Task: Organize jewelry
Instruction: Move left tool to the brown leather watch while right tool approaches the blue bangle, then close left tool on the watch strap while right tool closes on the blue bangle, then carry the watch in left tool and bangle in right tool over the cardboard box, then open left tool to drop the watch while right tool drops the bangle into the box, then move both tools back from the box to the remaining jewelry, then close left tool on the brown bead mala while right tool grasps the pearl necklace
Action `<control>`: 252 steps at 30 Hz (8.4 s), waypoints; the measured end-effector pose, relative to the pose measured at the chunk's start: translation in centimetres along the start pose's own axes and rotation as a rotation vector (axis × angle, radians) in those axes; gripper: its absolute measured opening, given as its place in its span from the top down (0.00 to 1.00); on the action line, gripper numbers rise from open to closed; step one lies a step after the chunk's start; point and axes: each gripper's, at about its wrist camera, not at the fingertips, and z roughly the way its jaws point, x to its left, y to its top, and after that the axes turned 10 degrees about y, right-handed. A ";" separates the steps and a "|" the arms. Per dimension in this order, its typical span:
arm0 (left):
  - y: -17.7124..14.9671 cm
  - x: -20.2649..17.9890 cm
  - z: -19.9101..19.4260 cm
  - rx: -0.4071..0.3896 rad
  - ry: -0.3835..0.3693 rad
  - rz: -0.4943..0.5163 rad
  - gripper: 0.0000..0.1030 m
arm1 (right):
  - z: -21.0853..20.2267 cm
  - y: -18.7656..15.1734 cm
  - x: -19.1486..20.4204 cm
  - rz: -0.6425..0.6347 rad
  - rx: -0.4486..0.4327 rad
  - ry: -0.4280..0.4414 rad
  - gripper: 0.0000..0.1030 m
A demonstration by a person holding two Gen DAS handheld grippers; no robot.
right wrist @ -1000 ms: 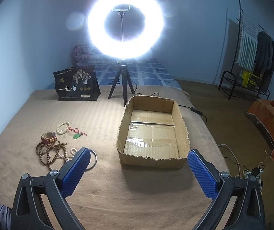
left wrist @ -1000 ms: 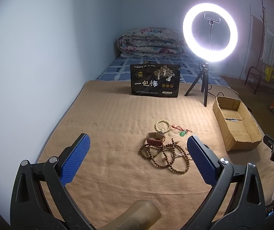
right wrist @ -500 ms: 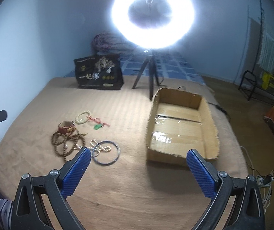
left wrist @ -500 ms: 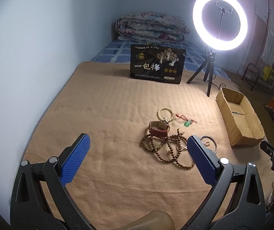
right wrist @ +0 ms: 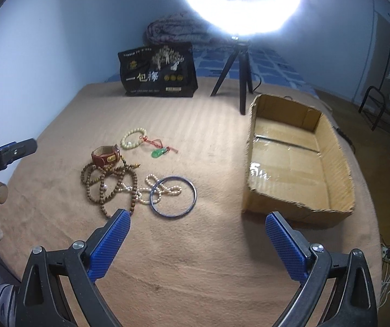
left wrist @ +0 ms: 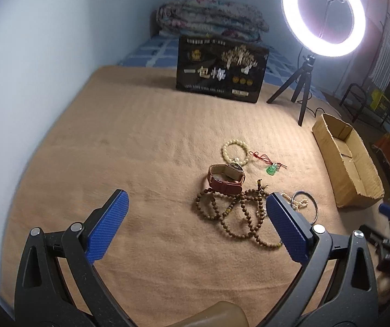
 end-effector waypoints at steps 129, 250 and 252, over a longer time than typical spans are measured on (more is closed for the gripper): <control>3.7 -27.9 4.1 0.125 -0.468 0.229 0.91 | 1.7 9.0 -19.7 0.224 -0.038 -0.131 0.29; -1.1 -6.4 12.9 0.320 -0.149 0.009 0.36 | 13.6 4.1 0.0 0.018 0.277 0.184 0.43; -1.1 -6.6 12.9 0.309 -0.139 0.016 0.40 | 14.0 4.1 0.2 0.004 0.285 0.174 0.44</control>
